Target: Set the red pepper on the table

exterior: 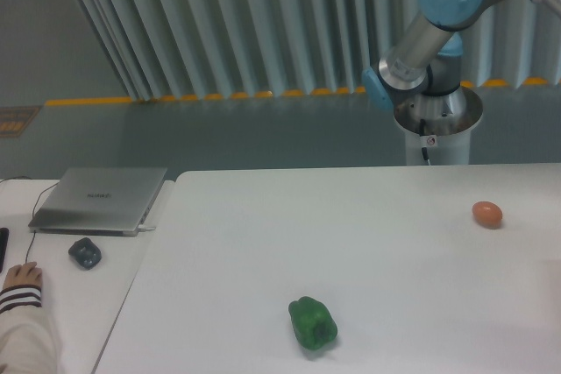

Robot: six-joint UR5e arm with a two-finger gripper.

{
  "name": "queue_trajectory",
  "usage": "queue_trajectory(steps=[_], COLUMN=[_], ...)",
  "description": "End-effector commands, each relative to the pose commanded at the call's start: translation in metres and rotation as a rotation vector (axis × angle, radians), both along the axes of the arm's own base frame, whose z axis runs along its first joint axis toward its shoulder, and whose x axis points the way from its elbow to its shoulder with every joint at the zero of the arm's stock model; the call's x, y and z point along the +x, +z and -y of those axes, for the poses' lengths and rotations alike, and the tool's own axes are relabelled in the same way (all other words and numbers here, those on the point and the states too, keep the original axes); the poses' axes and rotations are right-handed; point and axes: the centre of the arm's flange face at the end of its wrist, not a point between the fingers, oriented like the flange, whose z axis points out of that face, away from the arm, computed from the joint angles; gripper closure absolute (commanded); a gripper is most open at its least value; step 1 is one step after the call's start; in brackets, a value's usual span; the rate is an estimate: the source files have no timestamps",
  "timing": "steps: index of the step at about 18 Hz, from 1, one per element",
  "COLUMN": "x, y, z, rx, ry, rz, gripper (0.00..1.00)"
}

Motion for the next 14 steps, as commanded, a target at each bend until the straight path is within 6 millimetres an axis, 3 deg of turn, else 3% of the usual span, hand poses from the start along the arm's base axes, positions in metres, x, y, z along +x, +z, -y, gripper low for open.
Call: queue_trajectory(steps=[14], x=[-0.002], y=[-0.02], z=[0.003], rx=[-0.01], ry=[0.003], rz=[0.024], gripper=[0.0])
